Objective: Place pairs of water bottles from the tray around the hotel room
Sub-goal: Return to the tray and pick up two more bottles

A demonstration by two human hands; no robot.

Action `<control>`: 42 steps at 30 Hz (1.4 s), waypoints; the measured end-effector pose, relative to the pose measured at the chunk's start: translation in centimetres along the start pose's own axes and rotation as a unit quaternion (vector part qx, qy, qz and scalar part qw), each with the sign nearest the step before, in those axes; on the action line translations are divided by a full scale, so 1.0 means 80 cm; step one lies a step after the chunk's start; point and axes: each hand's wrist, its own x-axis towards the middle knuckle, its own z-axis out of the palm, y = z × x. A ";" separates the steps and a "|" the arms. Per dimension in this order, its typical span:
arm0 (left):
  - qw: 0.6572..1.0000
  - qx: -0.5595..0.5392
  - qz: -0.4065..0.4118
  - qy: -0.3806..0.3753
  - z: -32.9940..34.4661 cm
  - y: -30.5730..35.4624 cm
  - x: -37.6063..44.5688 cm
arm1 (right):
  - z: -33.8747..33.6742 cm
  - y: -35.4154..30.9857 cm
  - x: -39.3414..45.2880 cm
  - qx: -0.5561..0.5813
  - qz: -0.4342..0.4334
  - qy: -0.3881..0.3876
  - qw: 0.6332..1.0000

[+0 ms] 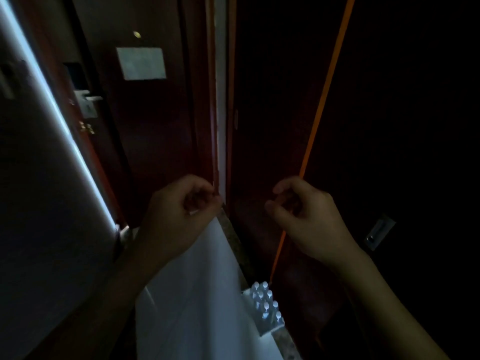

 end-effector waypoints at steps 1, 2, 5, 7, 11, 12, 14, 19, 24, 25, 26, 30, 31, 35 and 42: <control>1.000 -0.009 -0.003 -0.012 0.006 -0.009 0.014 | 0.004 0.005 0.010 -0.001 0.012 0.012 1.000; 1.000 -0.021 -0.006 -0.019 0.013 -0.018 0.029 | 0.007 0.011 0.021 -0.002 0.022 0.026 0.999; 0.997 -0.053 -0.017 -0.047 0.038 -0.041 0.070 | 0.013 0.030 0.049 -0.021 0.045 0.052 0.997; 0.995 -0.072 -0.017 -0.063 0.057 -0.052 0.097 | 0.014 0.047 0.066 -0.028 0.054 0.064 0.996; 0.993 -0.081 -0.017 -0.083 0.108 -0.083 0.145 | 0.025 0.096 0.108 -0.034 0.074 0.068 0.994; 0.992 -0.080 -0.018 -0.091 0.119 -0.092 0.153 | 0.030 0.109 0.118 -0.030 0.079 0.068 0.994; 0.990 -0.076 -0.021 -0.116 0.137 -0.110 0.164 | 0.037 0.132 0.133 -0.015 0.091 0.070 0.993; 0.983 -0.060 -0.036 -0.169 0.201 -0.175 0.217 | 0.056 0.219 0.181 0.028 0.148 0.082 0.985; 0.973 -0.078 -0.076 -0.205 0.284 -0.248 0.237 | 0.089 0.306 0.207 0.053 0.220 0.089 0.970; 0.969 -0.087 -0.088 -0.216 0.302 -0.261 0.237 | 0.096 0.321 0.210 0.058 0.235 0.099 0.965; 0.964 -0.092 -0.094 -0.229 0.320 -0.275 0.236 | 0.104 0.336 0.212 0.063 0.252 0.107 0.960; 0.941 -0.095 -0.103 -0.307 0.395 -0.340 0.222 | 0.152 0.407 0.196 0.040 0.328 0.124 0.936; 0.933 -0.098 -0.109 -0.329 0.416 -0.360 0.217 | 0.168 0.427 0.189 0.039 0.346 0.126 0.929; 0.901 -0.077 -0.122 -0.410 0.494 -0.457 0.177 | 0.249 0.510 0.147 0.048 0.435 0.151 0.886; 0.852 -0.034 -0.110 -0.511 0.607 -0.611 0.088 | 0.409 0.645 0.055 0.042 0.536 0.198 0.820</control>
